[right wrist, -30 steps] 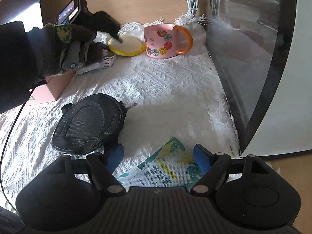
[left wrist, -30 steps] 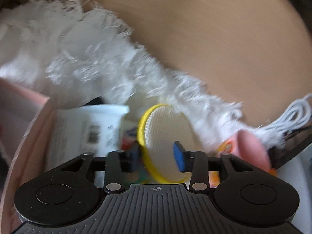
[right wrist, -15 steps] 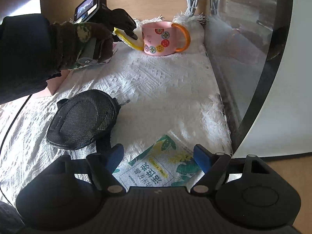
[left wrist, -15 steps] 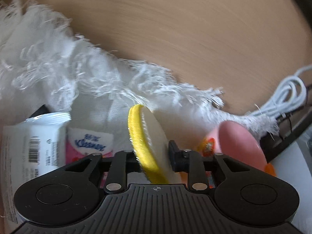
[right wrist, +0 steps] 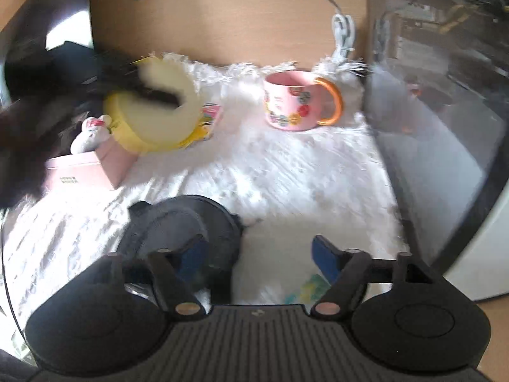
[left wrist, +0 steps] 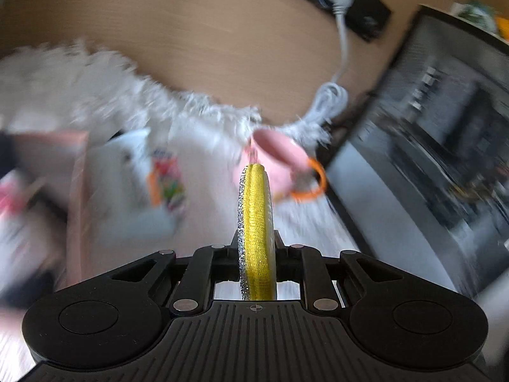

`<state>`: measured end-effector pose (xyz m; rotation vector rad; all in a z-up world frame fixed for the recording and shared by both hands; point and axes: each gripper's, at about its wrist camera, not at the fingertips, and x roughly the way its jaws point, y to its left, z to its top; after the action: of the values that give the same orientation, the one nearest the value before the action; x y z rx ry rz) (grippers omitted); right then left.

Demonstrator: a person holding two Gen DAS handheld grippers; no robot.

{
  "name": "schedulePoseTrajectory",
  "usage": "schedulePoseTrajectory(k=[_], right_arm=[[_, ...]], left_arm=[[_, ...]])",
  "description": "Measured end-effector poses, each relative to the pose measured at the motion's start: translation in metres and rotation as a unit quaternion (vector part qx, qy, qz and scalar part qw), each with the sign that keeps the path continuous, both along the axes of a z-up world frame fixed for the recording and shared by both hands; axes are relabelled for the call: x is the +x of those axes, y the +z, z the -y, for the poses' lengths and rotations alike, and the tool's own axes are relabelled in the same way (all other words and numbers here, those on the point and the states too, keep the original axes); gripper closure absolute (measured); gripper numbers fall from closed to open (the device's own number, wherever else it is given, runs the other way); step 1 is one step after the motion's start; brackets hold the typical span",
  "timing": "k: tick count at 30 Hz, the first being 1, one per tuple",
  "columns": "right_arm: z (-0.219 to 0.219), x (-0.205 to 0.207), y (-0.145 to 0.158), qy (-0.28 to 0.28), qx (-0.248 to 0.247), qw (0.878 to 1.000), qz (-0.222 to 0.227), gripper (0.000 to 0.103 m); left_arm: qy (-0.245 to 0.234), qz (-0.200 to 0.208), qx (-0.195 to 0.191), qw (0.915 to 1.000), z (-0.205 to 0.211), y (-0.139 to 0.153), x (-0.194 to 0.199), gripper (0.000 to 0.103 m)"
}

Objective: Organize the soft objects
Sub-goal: 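Grasp the yellow-rimmed round disc with the left tool while the right tool grasps the black mesh pad, then carry the yellow disc toward the pink box with the left tool while the right tool carries the black pad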

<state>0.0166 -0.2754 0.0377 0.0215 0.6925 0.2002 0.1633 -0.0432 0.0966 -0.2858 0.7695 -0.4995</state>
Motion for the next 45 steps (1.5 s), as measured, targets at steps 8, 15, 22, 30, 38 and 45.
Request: schedulePoseTrajectory(k=[8, 15, 22, 30, 38, 45], right_arm=[[-0.045, 0.015, -0.007, 0.044, 0.049, 0.996, -0.063, 0.053], [-0.121, -0.025, 0.006, 0.217, 0.005, 0.973, -0.084, 0.016], [-0.164, -0.05, 0.008, 0.294, -0.207, 0.932, 0.047, 0.013], [-0.162, 0.037, 0.001, 0.278, -0.124, 0.951, -0.061, 0.012], [-0.151, 0.069, -0.024, 0.245, -0.101, 0.959, -0.102, 0.01], [-0.145, 0.049, -0.012, 0.25, -0.073, 0.962, -0.086, 0.025]], left_arm=[[0.058, -0.067, 0.009, 0.996, -0.103, -0.014, -0.104, 0.085], [0.136, -0.097, 0.031, 0.9854, -0.158, -0.025, -0.136, 0.085], [0.148, -0.119, 0.011, 0.9816, -0.178, -0.031, -0.161, 0.085], [0.161, -0.135, 0.013, 0.9777, -0.181, -0.032, -0.191, 0.085], [0.166, -0.144, 0.016, 0.9754, -0.181, -0.033, -0.204, 0.085], [0.144, -0.147, 0.029, 0.9783, -0.172, -0.03, -0.203, 0.085]])
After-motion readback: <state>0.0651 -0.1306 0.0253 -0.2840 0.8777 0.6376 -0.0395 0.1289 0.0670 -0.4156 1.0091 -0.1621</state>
